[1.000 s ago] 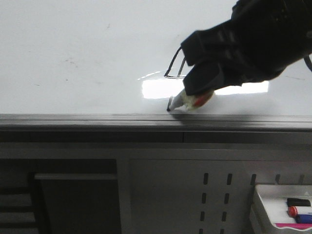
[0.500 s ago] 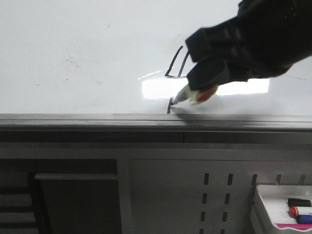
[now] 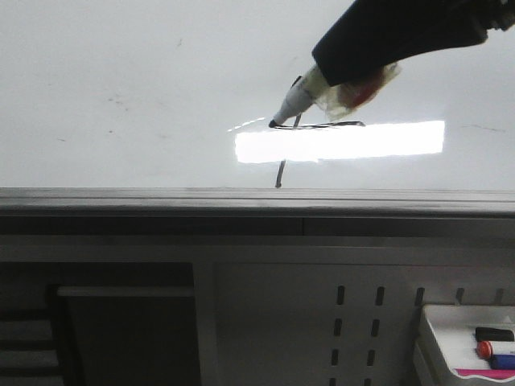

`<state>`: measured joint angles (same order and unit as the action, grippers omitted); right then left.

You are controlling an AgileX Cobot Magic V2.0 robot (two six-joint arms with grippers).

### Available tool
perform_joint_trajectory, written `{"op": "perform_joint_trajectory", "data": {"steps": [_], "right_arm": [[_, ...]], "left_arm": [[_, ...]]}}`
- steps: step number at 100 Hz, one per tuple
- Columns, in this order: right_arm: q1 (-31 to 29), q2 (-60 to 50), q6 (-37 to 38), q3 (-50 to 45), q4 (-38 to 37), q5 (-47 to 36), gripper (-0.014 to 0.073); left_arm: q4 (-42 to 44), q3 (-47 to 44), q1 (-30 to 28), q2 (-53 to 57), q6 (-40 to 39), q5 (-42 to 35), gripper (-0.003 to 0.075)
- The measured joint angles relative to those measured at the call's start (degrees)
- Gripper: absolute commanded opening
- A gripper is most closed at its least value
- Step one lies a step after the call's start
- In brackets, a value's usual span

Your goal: Write number 4 on whiteboard

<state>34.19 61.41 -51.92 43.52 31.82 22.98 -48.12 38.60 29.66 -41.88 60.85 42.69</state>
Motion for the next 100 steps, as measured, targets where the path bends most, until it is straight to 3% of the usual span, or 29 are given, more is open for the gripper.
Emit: {"op": "perform_joint_trajectory", "data": {"steps": [22,39,58,100], "right_arm": [[3.72,0.00,-6.88,0.09,0.47,0.22,-0.0046],[8.91,0.00,-11.73,0.09,3.02,-2.17,-0.0048],[13.18,0.00,-12.99,0.09,3.98,-3.55,-0.0066],[15.38,0.00,-13.08,0.09,6.91,-4.80,-0.0067]], "left_arm": [[2.06,7.79,0.00,-11.56,7.68,8.15,0.0368],[3.96,11.70,3.10,-15.74,11.80,9.68,0.0368],[7.51,12.48,7.31,-17.55,12.86,10.66,0.0368],[8.11,12.48,7.51,-21.44,12.90,9.96,0.0368]]}}
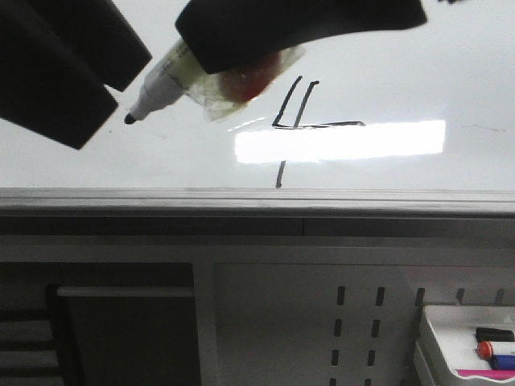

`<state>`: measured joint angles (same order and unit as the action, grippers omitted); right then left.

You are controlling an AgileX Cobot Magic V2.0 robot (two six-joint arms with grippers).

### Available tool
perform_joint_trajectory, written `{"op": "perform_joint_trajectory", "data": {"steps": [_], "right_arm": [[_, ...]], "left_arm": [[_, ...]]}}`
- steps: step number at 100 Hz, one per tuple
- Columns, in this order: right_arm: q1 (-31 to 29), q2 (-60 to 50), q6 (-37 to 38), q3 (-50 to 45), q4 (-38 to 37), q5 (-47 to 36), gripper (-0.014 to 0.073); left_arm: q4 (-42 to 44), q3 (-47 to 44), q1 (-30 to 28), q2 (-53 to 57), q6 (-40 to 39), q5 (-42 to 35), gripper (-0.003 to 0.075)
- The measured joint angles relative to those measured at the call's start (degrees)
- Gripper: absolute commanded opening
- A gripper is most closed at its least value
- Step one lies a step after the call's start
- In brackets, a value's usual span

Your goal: Write number 4 on whiteboard

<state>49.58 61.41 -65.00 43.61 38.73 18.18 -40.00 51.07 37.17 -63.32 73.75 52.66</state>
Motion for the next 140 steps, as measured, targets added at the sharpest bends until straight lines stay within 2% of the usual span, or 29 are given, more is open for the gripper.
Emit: {"op": "perform_joint_trajectory", "data": {"steps": [22,75,129,140], "right_arm": [[0.79,0.00,-0.16,0.00,0.12,-0.08,-0.0067],[0.79,0.00,-0.16,0.00,0.22,0.15,-0.0067],[2.68,0.00,-0.28,0.00,-0.23,-0.60,-0.0067],[2.68,0.00,-0.28,0.00,-0.23,-0.36,-0.0067]], "left_arm": [[-1.57,0.00,0.00,-0.64,0.09,-2.77,0.0368],[-5.76,0.00,0.00,-4.24,0.09,-3.71,0.0360],[-5.78,0.09,0.21,-6.13,1.24,-1.88,-0.0018],[-5.66,0.09,0.21,-6.13,1.88,-1.60,-0.0020]]}}
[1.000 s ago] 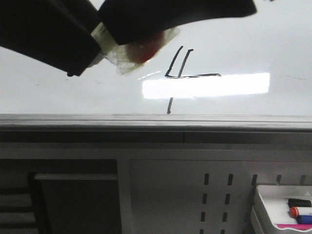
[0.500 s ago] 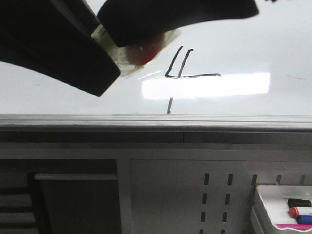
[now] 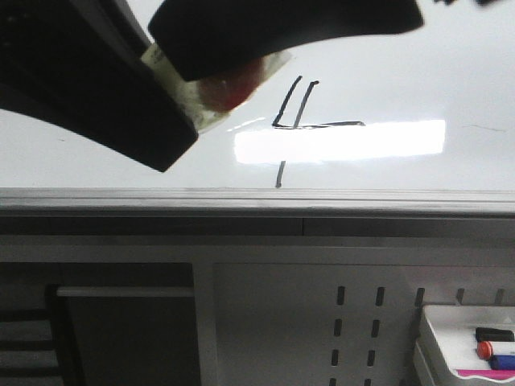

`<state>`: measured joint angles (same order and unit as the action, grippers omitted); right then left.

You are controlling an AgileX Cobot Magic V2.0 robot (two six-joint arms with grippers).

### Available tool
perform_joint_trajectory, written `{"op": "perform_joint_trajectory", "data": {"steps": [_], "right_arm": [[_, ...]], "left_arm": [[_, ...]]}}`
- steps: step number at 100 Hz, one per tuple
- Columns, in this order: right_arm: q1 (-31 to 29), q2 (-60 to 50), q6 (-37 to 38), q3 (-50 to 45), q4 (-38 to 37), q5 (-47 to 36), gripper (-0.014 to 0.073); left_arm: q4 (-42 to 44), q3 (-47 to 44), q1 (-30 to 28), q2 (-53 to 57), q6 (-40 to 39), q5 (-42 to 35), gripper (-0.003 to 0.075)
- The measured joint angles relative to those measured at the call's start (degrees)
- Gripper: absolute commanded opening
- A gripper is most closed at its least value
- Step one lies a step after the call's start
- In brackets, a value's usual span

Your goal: Write number 4 on whiteboard

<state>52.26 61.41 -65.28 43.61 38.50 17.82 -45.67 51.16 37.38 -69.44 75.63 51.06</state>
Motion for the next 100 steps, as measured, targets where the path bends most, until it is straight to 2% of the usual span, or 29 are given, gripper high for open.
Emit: {"op": "perform_joint_trajectory", "data": {"steps": [32,39,59,68,75,100], "right_arm": [[0.00,0.00,0.00,0.00,0.00,0.00,-0.0053],[0.00,0.00,0.00,0.00,0.00,0.00,0.0008],[0.00,0.00,0.00,0.00,0.22,-0.92,0.0297],[0.00,0.00,0.00,0.00,0.42,-1.81,0.0384],[0.00,-0.12,0.00,0.00,0.42,-2.20,0.0412],[-1.80,-3.05,0.00,0.00,0.67,-2.20,0.0412]], "left_arm": [[0.12,0.00,0.00,0.00,0.08,0.03,-0.0020],[0.12,0.00,0.00,0.00,0.08,0.03,-0.0020],[0.03,0.00,0.00,0.00,-0.02,0.03,-0.0020],[-0.10,0.00,0.00,0.00,-0.38,-0.56,-0.0020],[-0.10,0.00,0.00,0.00,-0.53,-1.16,-0.0020],[0.52,0.00,0.00,-0.09,-1.19,-1.40,-0.0020]]}}
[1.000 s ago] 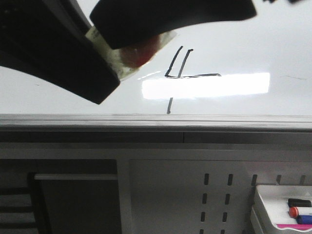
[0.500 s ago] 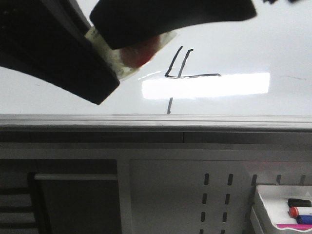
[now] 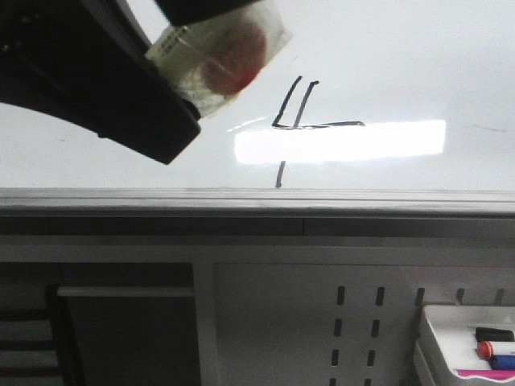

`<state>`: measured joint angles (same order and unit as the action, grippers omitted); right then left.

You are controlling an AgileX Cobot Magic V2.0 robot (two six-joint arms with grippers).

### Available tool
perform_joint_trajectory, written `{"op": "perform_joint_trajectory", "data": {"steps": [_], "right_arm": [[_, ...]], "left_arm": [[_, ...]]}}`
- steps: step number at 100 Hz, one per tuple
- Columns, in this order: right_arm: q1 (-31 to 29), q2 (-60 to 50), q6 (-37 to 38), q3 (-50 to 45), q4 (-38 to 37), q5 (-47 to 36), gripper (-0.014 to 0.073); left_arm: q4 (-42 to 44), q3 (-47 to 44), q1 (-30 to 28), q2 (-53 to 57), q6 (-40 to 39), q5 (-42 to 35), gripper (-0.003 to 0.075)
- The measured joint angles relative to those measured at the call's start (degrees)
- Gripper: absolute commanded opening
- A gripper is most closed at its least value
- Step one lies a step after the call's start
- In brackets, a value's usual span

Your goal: Write number 4 on whiteboard

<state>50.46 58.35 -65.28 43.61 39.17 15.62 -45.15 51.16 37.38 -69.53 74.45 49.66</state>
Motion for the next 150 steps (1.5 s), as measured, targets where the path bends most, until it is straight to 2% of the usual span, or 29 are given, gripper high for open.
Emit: {"op": "perform_joint_trajectory", "data": {"steps": [18,28,35,50,65,81,117,135,150], "right_arm": [[-4.68,-2.47,0.00,0.00,1.40,0.00,0.0411],[-6.90,-4.60,0.00,0.00,2.71,0.00,0.0355],[-8.43,-6.04,0.00,0.00,4.06,-0.15,0.0252],[-11.20,-9.22,0.00,0.00,7.34,-1.12,-0.0071],[-11.75,-12.91,0.00,-1.42,9.79,-2.64,-0.0063],[-11.75,-15.97,0.00,-4.11,10.59,-5.68,-0.0063],[-11.75,-17.69,0.00,-6.97,12.73,-9.99,-0.0064],[-11.75,-17.69,0.00,-6.96,12.91,-12.35,-0.0064],[-11.75,-17.69,0.00,-6.96,13.29,-14.89,-0.0064]], "left_arm": [[1.09,0.00,0.00,0.00,-0.27,-0.19,-0.0020],[1.17,0.00,0.00,-0.13,-0.31,-0.45,-0.0020],[1.17,0.00,0.00,-0.13,-0.40,-0.59,-0.0020],[1.31,0.00,0.00,-0.13,-1.23,-0.59,-0.0020],[0.03,-0.78,0.00,-0.13,-1.74,-1.00,-0.0020],[-4.98,-3.93,-0.35,-0.13,-1.74,-5.61,-0.0020],[-28.63,-11.53,-0.26,-0.17,-1.82,-31.02,-0.0020],[-35.58,-12.12,-0.26,-0.26,-1.82,-43.00,-0.0020],[-39.52,-12.12,-0.26,-1.54,-1.82,-48.51,-0.0020]]}}
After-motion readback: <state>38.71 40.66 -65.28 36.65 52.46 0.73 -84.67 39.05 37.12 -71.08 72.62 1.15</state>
